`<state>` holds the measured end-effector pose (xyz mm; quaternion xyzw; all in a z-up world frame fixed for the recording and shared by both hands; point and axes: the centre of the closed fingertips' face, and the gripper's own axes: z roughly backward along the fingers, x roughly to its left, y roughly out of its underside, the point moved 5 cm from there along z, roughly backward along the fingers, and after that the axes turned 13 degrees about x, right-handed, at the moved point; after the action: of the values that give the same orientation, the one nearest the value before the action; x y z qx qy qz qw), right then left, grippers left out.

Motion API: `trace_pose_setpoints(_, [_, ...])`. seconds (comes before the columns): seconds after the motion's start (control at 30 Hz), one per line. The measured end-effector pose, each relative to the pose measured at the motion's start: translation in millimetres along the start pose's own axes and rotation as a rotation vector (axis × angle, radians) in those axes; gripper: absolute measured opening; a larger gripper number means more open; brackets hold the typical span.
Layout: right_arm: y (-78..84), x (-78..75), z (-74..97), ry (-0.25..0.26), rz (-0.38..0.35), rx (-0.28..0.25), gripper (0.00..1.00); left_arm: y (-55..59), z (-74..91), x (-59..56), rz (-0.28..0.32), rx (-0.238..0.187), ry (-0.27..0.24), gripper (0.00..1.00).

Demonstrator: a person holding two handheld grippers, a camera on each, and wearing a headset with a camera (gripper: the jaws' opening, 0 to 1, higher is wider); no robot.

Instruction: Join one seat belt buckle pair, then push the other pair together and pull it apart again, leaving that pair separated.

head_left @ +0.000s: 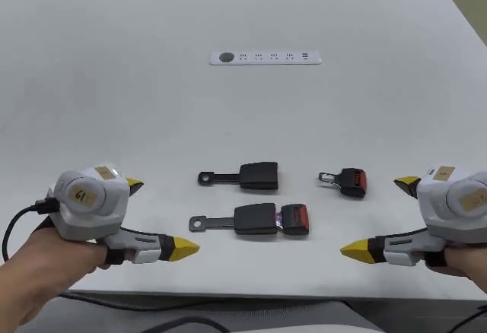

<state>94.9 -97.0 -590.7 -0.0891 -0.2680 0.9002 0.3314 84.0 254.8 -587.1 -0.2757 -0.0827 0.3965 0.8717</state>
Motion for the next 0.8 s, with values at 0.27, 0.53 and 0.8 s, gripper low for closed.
trace_pose_setpoints(0.27, [1.0,-0.7,-0.6,-0.003,-0.013,0.000,1.00,-0.3,-0.5,-2.7,-0.004,0.011,0.002,1.00])
trace_pose_setpoints(0.53, [0.1,2.7,-1.4,-0.008,-0.016,0.006,1.00,-2.7,-3.1,-4.8,-0.018,0.013,0.011,1.00])
trace_pose_setpoints(0.8, [0.0,6.6,-4.2,-0.015,-0.018,0.014,1.00,-3.5,-2.1,-5.8,-0.023,-0.001,0.012,1.00])
